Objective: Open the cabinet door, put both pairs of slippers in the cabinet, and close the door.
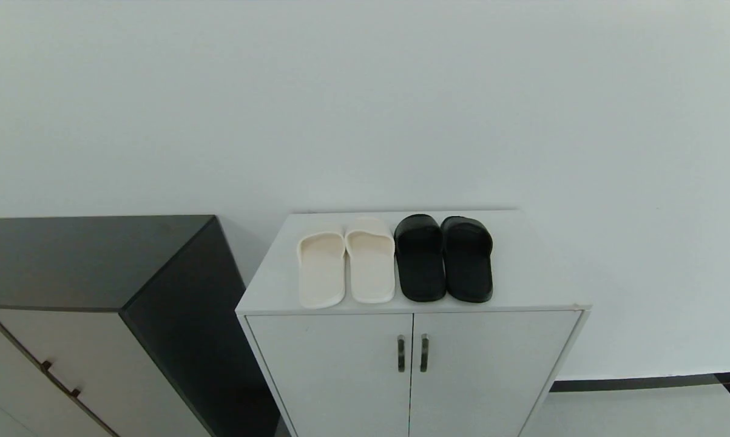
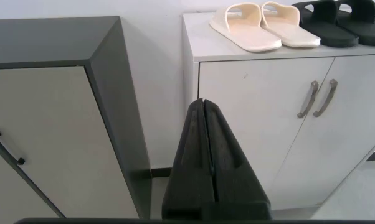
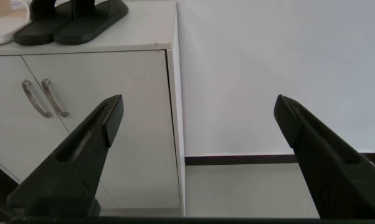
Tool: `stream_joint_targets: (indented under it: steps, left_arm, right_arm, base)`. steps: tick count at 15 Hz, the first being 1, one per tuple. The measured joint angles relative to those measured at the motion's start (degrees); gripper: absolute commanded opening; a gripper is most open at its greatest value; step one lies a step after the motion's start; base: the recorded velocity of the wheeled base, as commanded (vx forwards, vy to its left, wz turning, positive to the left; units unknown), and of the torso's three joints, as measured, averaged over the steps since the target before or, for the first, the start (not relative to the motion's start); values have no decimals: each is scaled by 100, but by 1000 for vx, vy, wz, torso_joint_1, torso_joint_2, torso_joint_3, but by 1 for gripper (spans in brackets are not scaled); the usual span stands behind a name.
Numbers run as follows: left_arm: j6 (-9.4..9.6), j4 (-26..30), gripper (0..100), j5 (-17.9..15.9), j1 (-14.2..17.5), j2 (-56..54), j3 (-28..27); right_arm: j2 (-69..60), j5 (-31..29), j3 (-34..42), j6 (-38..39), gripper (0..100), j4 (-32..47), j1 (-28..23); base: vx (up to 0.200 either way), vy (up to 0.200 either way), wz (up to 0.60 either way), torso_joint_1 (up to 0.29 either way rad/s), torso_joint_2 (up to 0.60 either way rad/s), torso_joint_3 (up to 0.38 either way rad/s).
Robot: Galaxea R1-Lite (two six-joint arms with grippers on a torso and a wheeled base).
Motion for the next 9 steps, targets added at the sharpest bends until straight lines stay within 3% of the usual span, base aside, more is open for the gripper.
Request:
stream_joint_targets:
  steps: [3, 8, 9]
  left_arm:
    - [0, 0, 0, 2, 0, 0, 0]
    - [18, 0, 0, 27, 0, 0, 0]
    - [21, 2, 0, 33, 0, 0, 0]
  right_arm:
    - [0, -1, 0, 0, 100, 0, 0]
    - [0, 16, 0, -27, 100, 1, 0]
    - [0, 16, 0, -18, 100, 0, 0]
  base:
    - [0, 0, 0, 0, 0, 0]
    - [200, 0, 0, 0, -1, 1]
    - [0, 0, 0, 0, 0, 0]
